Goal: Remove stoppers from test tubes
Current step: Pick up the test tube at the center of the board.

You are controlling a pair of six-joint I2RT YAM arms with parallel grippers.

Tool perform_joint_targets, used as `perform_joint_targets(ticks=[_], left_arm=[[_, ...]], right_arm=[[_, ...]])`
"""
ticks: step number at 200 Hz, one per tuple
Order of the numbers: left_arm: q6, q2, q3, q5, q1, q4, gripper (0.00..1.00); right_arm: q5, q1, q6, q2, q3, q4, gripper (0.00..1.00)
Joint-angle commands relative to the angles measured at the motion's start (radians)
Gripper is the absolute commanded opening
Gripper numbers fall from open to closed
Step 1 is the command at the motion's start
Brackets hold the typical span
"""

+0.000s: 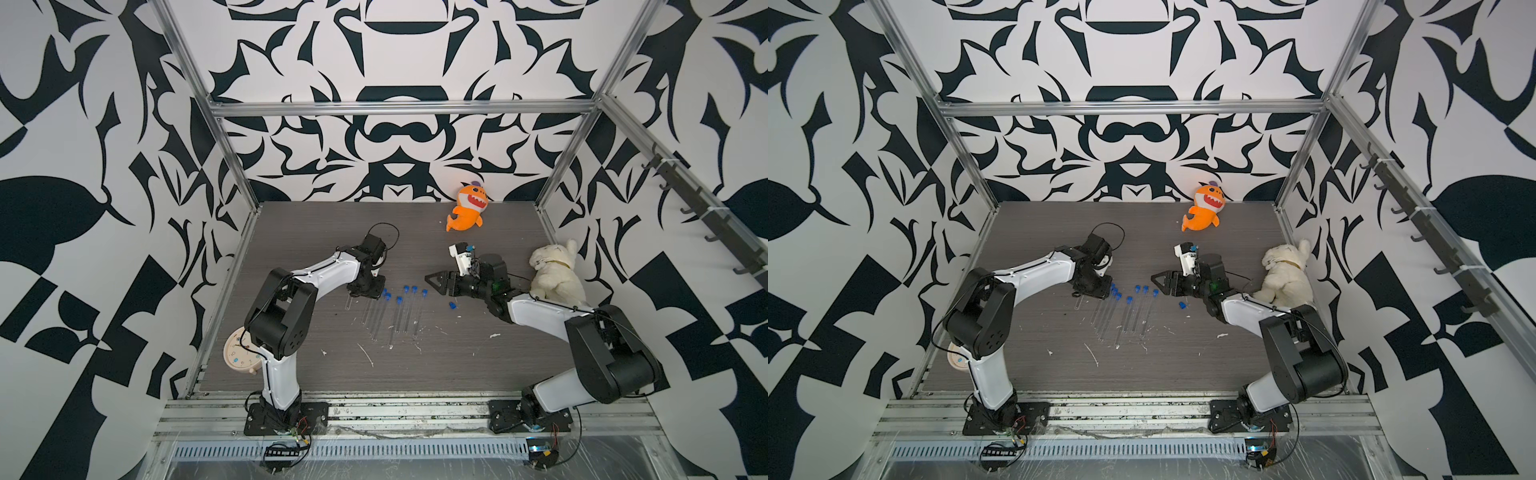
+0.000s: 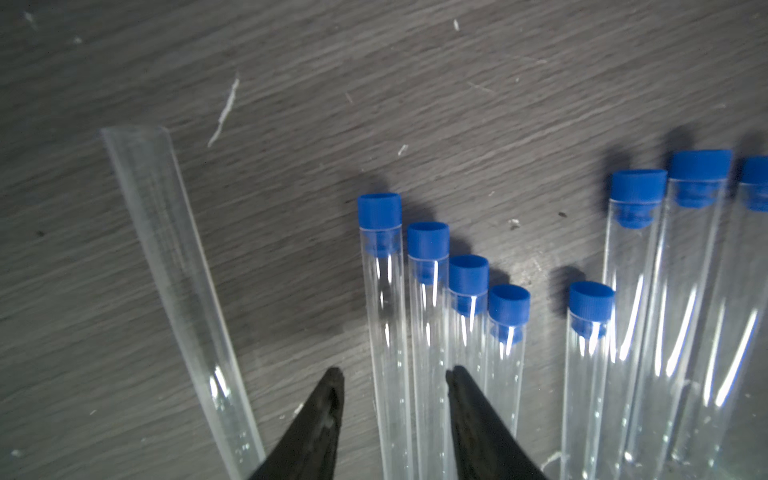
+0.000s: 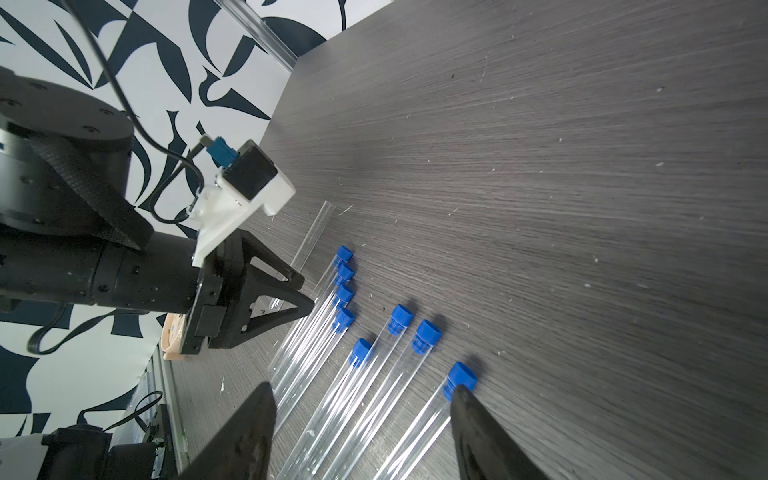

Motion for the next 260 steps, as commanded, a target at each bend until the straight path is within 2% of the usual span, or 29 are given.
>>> perform_joint_targets(ticks=[1, 40, 192, 260], left_arm=[[-0.001, -0.002, -0.032, -0.002, 0.009, 0.01, 0.43], [-0.005, -0.003, -0.04, 0.016, 0.022, 0.007, 0.42], [0.003, 0.059, -0.032, -0.045, 0.004, 0.006, 0.38], [-0.001, 0.04, -0.066, -0.033, -0.001, 0.027, 0.26]], right_arm=[[-0.019, 0.012, 0.004, -0.026, 0.011, 0.057, 0.67], [-0.015, 0.026, 0.009, -0.01, 0.019, 0.071, 0.68], [0.015, 0.032, -0.01, -0.056, 0.02, 0.032, 0.69], [0.012, 0.032, 0.002, -0.054, 0.056, -0.024, 0.69]])
